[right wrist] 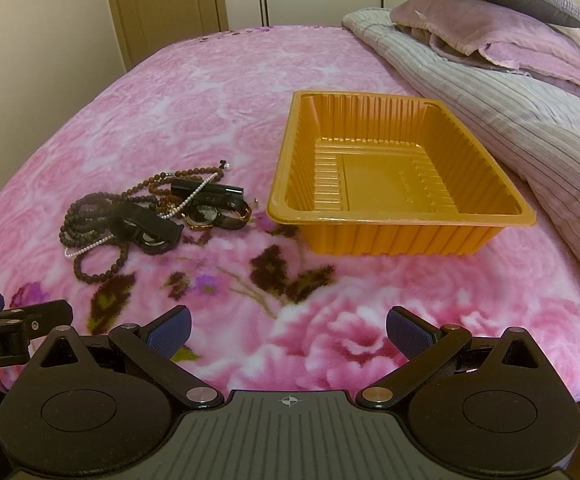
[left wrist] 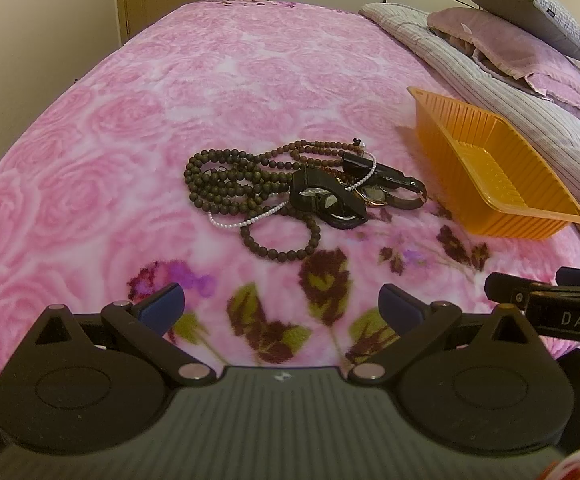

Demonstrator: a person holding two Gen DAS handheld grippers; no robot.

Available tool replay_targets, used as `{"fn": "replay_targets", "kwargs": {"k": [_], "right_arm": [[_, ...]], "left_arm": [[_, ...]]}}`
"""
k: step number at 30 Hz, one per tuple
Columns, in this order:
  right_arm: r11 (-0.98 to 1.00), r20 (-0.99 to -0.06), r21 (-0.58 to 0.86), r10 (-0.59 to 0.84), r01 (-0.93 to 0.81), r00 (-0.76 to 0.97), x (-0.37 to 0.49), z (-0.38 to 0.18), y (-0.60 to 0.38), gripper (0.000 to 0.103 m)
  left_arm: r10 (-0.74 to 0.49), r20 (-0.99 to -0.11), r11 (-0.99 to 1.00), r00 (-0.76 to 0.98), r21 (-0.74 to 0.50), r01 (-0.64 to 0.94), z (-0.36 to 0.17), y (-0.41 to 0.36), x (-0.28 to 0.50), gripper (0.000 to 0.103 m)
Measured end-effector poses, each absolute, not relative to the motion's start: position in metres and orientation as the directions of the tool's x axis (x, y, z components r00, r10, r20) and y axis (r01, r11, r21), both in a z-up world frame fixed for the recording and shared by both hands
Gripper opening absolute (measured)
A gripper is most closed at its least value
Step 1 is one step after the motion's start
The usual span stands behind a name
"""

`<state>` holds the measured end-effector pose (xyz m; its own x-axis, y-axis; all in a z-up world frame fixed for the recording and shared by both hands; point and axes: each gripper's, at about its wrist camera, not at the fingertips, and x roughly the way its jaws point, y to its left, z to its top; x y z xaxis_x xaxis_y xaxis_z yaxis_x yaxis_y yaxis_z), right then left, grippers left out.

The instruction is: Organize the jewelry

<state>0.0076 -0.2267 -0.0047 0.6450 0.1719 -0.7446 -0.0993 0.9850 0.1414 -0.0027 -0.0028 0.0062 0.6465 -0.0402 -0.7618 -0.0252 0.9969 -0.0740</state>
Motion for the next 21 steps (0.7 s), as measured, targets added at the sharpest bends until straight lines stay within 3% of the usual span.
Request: {"fn": "replay_targets", "kwargs": {"k": [21], "right_arm": [[0.985, -0.746, 0.142, 0.172, -0.099, 0.644, 0.0080, -0.0037, -0.2269, 0.103]], "left_arm": [[-0.042, -0.760, 0.997, 0.649, -0.077, -0.026, 0.0078, -0.0031, -0.0024, 0.102]]}}
